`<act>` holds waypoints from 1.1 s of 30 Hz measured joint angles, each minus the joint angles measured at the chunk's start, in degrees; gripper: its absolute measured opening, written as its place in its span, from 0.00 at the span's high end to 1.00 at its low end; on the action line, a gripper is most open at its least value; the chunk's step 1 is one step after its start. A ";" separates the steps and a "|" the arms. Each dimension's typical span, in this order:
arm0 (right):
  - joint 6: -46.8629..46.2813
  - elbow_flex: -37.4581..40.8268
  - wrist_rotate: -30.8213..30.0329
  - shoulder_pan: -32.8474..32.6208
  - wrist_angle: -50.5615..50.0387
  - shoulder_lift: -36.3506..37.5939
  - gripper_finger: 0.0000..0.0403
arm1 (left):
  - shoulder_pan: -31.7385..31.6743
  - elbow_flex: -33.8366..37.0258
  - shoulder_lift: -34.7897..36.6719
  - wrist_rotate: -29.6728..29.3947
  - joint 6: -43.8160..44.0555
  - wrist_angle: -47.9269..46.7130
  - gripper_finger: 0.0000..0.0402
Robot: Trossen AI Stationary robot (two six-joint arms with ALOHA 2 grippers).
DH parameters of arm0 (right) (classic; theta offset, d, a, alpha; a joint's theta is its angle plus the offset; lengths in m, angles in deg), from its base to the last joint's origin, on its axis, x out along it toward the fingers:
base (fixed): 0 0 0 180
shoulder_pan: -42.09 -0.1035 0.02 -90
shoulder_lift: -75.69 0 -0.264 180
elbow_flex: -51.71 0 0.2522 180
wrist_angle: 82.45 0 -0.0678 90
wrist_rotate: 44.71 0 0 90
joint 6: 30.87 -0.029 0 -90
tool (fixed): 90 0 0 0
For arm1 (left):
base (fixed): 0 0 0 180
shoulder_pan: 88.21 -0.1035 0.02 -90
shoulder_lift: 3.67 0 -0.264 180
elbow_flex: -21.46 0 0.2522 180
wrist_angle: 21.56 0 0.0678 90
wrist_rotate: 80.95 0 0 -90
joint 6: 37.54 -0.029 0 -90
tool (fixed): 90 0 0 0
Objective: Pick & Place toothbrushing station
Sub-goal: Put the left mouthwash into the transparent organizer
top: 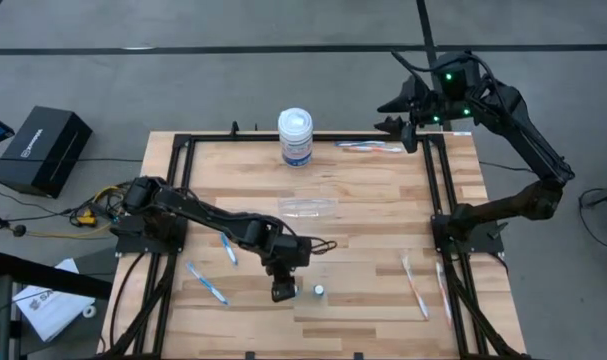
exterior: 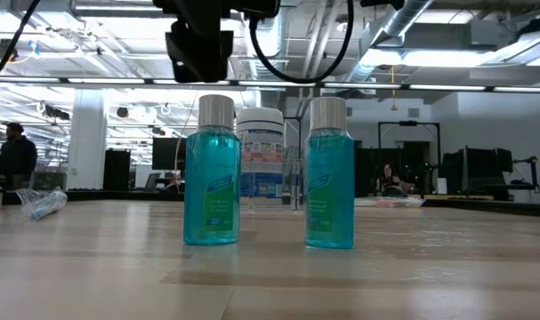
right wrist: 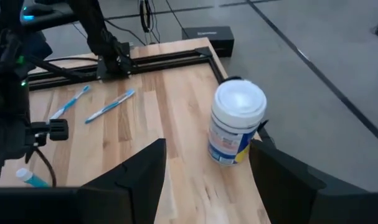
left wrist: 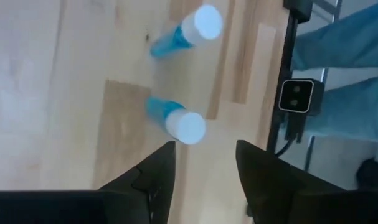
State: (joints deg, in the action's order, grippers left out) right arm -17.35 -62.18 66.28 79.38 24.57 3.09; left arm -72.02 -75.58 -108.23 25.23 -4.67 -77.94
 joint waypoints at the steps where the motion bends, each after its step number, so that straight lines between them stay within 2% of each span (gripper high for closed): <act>1: 0.00 0.02 0.01 0.26 0.20 0.14 0.46 | 0.33 -0.16 -0.06 -0.23 1.49 -0.11 0.59; 10: 0.04 0.00 1.65 1.15 4.60 0.19 0.45 | 1.12 -1.20 -0.35 -5.26 9.56 0.08 0.59; 18: 0.04 0.00 1.68 1.15 5.04 0.19 0.45 | 1.16 -1.14 -3.89 -3.70 11.15 0.00 0.59; 33: 1.51 0.00 1.70 1.14 4.87 0.19 0.45 | 1.11 -1.14 -3.93 -3.71 14.13 1.21 0.59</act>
State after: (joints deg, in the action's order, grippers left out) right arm -15.84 -62.18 67.98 80.52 29.44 3.27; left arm -70.91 -76.72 -112.16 21.52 9.46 -76.73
